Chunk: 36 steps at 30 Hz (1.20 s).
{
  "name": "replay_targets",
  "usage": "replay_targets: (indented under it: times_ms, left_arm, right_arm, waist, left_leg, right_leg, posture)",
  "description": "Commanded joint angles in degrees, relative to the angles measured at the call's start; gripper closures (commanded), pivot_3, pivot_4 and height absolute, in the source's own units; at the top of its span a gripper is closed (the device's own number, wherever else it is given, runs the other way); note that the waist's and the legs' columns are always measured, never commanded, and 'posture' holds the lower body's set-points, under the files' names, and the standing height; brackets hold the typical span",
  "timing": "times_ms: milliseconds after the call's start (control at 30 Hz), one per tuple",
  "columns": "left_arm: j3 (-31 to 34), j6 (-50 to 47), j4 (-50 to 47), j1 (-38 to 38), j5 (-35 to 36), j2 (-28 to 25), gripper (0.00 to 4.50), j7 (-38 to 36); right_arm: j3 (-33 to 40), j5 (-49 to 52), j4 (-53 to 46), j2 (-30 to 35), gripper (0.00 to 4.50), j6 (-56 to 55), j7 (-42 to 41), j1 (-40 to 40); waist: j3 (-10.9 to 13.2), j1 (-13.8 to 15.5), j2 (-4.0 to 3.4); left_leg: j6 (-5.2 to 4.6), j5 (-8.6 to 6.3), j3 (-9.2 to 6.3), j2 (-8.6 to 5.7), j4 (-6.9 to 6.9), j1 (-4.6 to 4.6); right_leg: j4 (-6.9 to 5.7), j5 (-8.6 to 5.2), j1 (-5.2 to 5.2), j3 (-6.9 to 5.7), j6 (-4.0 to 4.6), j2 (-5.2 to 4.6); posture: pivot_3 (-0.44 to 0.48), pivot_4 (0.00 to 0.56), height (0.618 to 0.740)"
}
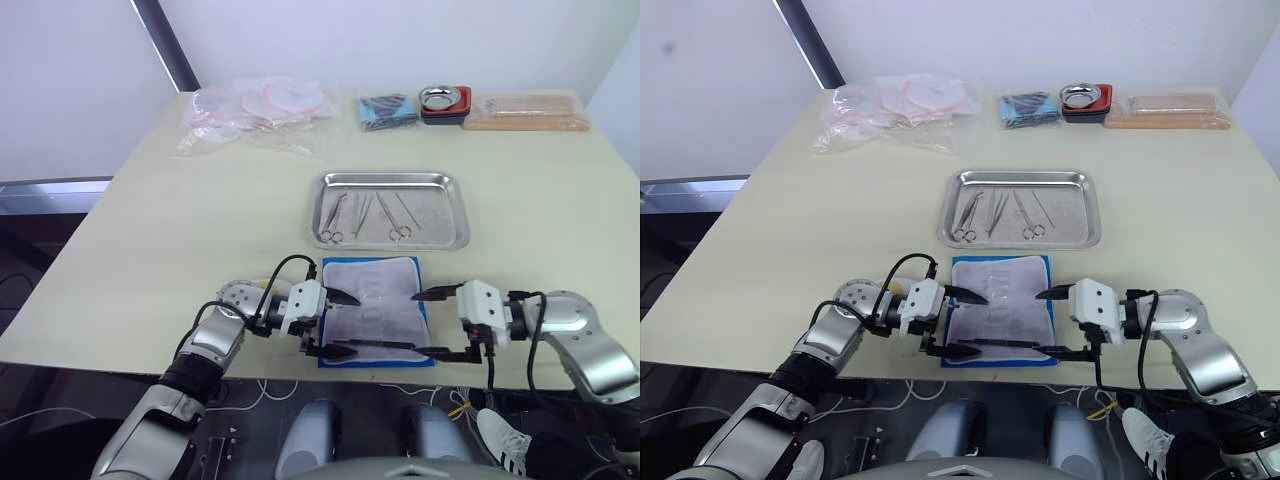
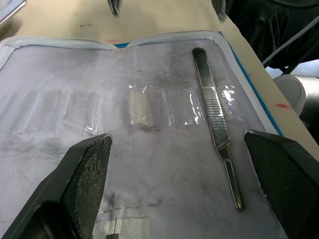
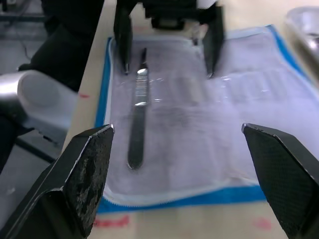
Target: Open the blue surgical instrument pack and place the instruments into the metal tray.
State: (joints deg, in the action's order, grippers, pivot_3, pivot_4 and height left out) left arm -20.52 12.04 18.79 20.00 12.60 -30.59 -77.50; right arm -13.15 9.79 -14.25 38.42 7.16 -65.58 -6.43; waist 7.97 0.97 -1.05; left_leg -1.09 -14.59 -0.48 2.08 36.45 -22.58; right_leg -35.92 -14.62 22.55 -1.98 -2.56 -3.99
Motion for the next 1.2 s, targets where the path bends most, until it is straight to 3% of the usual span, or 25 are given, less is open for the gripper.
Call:
replay_targets:
  times_ms: [33, 267, 433, 567, 700, 800, 833, 1200]
  left_arm:
    - [-3.4, -3.0, 10.0, -2.7, -8.3, -2.8, 0.0, 1.4]
    - [-3.4, -3.1, 9.8, -2.6, -8.3, -3.2, 0.0, 1.3]
    - [-3.7, -3.3, 9.4, -2.5, -8.2, -3.2, 0.0, 1.2]
    - [-3.5, -3.3, 8.9, -2.6, -8.1, -3.7, 0.0, 1.0]
    - [-3.4, -3.4, 8.4, -3.0, -7.9, -4.1, 0.0, 1.0]
    - [-3.4, -3.5, 7.9, -3.6, -7.9, -4.3, 0.0, 1.2]
    - [-3.4, -3.6, 7.8, -3.7, -7.8, -4.3, 0.0, 1.3]
    - [-3.7, -3.7, 8.0, -4.0, -8.0, -3.6, 0.0, 2.1]
  right_arm:
    - [-1.5, -2.3, 0.5, -1.1, 0.17, -0.4, 2.8, -0.2]
    - [-3.3, -4.1, 1.2, -2.9, 0.17, 3.9, 6.5, 0.0]
    - [-6.6, -6.8, 2.2, -0.4, 0.17, 2.8, 4.6, 0.1]
    - [-8.2, -7.0, 4.2, 0.7, 1.04, 2.5, 3.4, -0.1]
    - [-8.3, -6.6, 5.6, 0.6, 3.06, 1.5, 3.3, -0.7]
    - [-8.4, -6.5, 6.6, 0.8, 4.26, 0.2, 2.8, -1.0]
    - [-8.2, -6.1, 6.7, 0.7, 4.43, 0.0, 2.8, -0.9]
    - [-5.3, -3.3, 0.4, 2.7, 4.43, -0.3, 2.1, -3.8]
  waist:
    - [0.0, 0.0, 0.0]
    - [0.0, -0.1, 0.08]
    - [-0.2, -0.1, 0.23]
    - [-0.4, -0.1, 0.35]
    - [-0.4, -0.2, 0.44]
    - [-0.4, -0.2, 0.45]
    - [-0.4, -0.2, 0.46]
    - [-0.4, -0.2, 0.43]
  left_leg:
    - [0.0, 0.0, 0.0, 0.0, 0.0, 0.0]
    - [0.0, 0.0, -0.01, 0.02, 0.0, 0.02]
    - [0.0, 0.0, -0.01, 0.06, 0.0, 0.11]
    - [0.0, 0.0, -0.01, 0.07, 0.0, 0.12]
    - [0.01, 0.0, -0.01, 0.1, -0.01, 0.32]
    - [0.03, -0.02, 0.0, 0.14, -0.05, 0.5]
    - [0.06, -0.04, 0.01, 0.15, -0.06, 0.58]
    - [0.12, -0.07, 0.07, 0.16, -0.07, 0.66]
  right_leg:
    - [0.0, 0.0, 0.0, 0.0, 0.0, 0.0]
    - [0.0, 0.0, 0.0, -0.01, 0.0, 0.05]
    - [0.0, 0.0, 0.0, -0.02, 0.01, 0.11]
    - [0.0, 0.0, -0.02, -0.02, 0.02, 0.1]
    - [0.0, 0.0, -0.14, -0.02, 0.02, 0.09]
    - [0.0, 0.0, -0.15, -0.02, 0.02, 0.06]
    - [0.0, 0.0, -0.15, -0.03, 0.02, 0.02]
    - [0.0, 0.0, -0.14, -0.02, 0.02, -0.05]
  posture:
    - [0.0, 0.15, 0.74]
    - [0.0, 0.15, 0.74]
    - [0.0, 0.15, 0.74]
    - [0.0, 0.15, 0.74]
    - [0.0, 0.15, 0.74]
    - [0.0, 0.15, 0.74]
    - [0.0, 0.15, 0.74]
    - [0.0, 0.15, 0.74]
